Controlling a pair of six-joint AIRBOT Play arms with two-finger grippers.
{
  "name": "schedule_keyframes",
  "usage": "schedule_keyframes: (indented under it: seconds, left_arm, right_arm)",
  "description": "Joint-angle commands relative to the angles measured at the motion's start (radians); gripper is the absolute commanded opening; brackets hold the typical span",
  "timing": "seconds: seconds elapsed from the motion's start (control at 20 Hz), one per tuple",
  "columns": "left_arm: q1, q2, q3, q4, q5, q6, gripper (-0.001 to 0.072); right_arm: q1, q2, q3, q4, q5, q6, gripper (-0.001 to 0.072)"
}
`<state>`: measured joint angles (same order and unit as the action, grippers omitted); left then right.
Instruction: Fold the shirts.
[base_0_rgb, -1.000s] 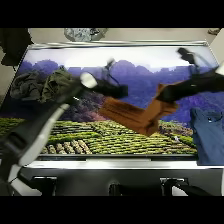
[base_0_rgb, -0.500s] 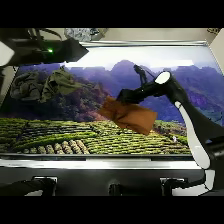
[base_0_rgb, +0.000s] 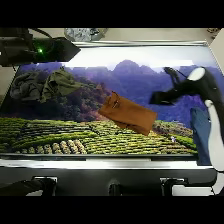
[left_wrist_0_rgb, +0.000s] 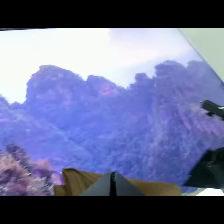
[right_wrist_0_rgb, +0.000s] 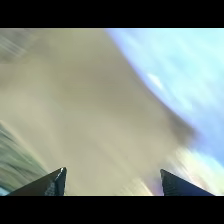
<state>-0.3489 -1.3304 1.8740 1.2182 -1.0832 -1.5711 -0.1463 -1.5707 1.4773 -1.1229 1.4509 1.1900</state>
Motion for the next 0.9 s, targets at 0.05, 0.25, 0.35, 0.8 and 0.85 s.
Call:
schedule_keyframes:
  seconds: [0.05, 0.25, 0.35, 0.8, 0.85]
  left_arm:
    - [0.003, 0.000, 0.000, 0.145, -0.078, 0.001, 0.0037]
    - [0.003, -0.002, 0.000, 0.208, -0.136, 0.000, 0.0037]
    - [0.002, -0.002, 0.000, 0.208, -0.141, 0.000, 0.0037]
    - [0.003, -0.005, 0.000, 0.208, -0.141, 0.000, 0.0037]
    - [0.003, -0.006, 0.000, 0.208, -0.141, 0.000, 0.0037]
  right_arm:
    - [-0.139, 0.073, -0.278, -0.034, 0.004, -0.012, 0.0681]
    - [-0.117, 0.077, -0.586, 0.381, -0.347, -0.152, 0.0675]
    - [-0.097, 0.073, -0.638, 0.497, -0.442, -0.201, 0.0627]
    - [-0.149, 0.162, -0.499, 0.587, -0.348, -0.324, 0.0043]
    - [-0.190, 0.186, -0.433, 0.552, -0.309, -0.288, 0.0043]
